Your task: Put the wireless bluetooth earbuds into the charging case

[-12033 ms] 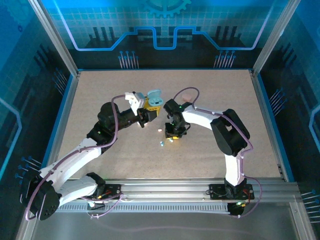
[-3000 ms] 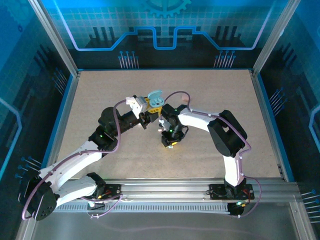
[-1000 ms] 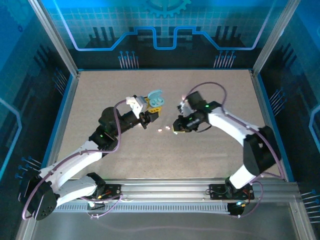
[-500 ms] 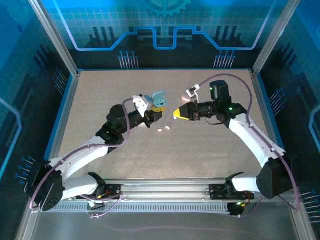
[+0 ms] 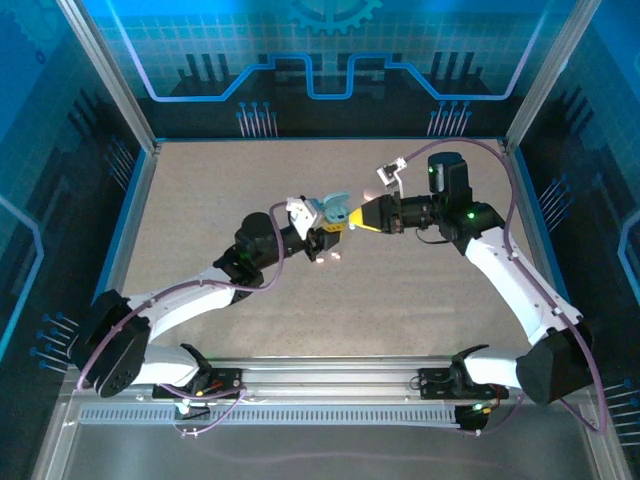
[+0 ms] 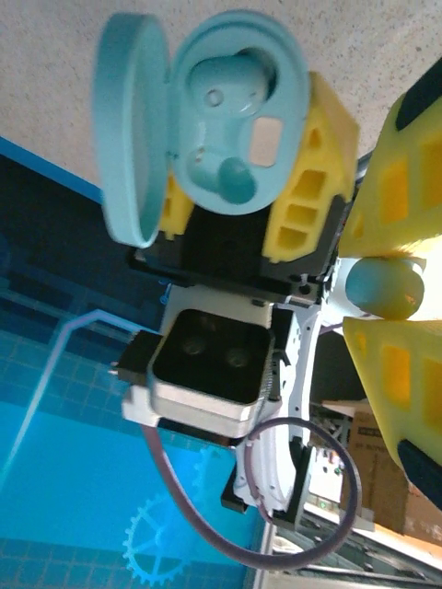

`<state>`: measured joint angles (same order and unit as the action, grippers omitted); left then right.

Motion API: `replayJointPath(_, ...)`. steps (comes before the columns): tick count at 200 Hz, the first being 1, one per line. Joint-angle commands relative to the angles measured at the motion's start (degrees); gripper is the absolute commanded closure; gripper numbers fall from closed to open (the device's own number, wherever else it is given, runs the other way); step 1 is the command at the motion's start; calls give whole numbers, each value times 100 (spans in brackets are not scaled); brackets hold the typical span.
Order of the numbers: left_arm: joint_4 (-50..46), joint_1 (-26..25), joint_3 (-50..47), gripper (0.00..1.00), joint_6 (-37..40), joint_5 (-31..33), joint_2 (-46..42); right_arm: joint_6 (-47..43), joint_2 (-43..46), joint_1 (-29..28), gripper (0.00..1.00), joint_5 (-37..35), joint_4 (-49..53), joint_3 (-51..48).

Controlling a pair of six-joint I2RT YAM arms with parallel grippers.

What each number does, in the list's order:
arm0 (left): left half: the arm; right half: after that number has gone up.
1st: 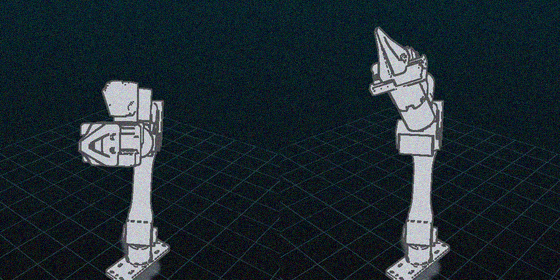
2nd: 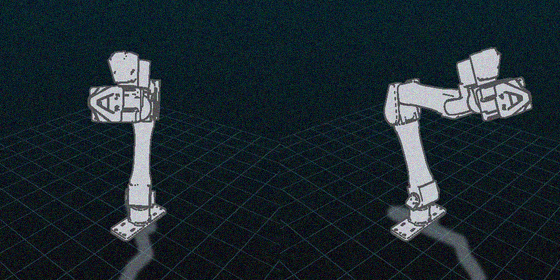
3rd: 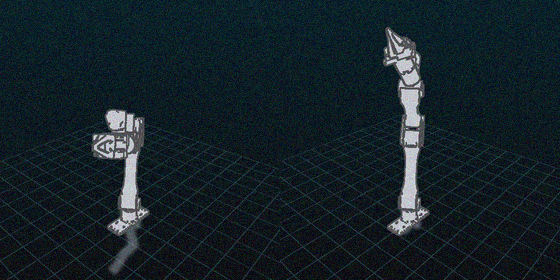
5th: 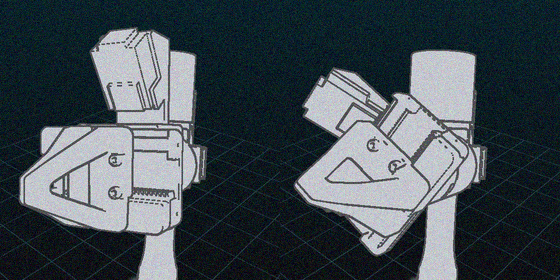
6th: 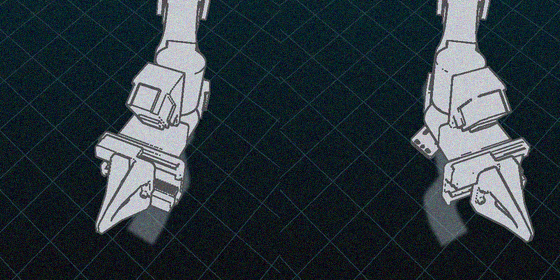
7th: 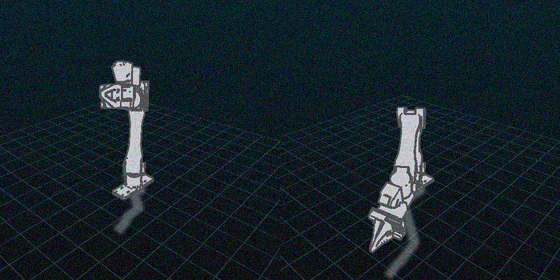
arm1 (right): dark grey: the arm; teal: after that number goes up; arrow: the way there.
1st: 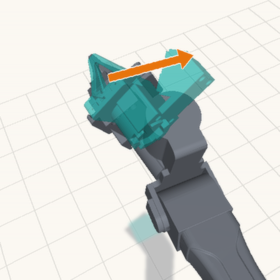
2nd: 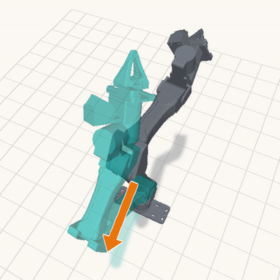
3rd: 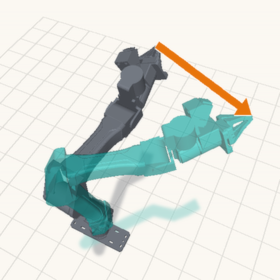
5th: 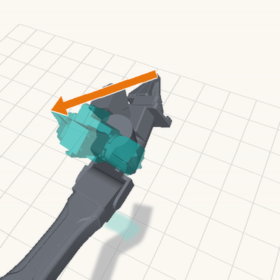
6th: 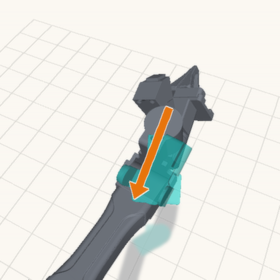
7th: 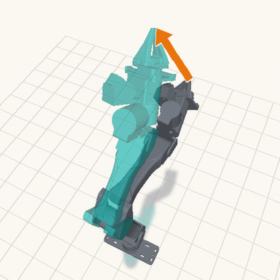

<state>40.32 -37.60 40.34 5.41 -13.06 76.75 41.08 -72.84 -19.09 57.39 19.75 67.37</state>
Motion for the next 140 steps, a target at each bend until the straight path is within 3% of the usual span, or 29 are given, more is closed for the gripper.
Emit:
replayJointPath(1, 858, -148, -103, 70, 246, 5, 223, -283, 137, -38, 78, -407, 449, 256)
replayJointPath(140, 1431, -425, -14, 70, 265, 26, 715, -696, -92, -568, 77, -2253, 1251, 727)
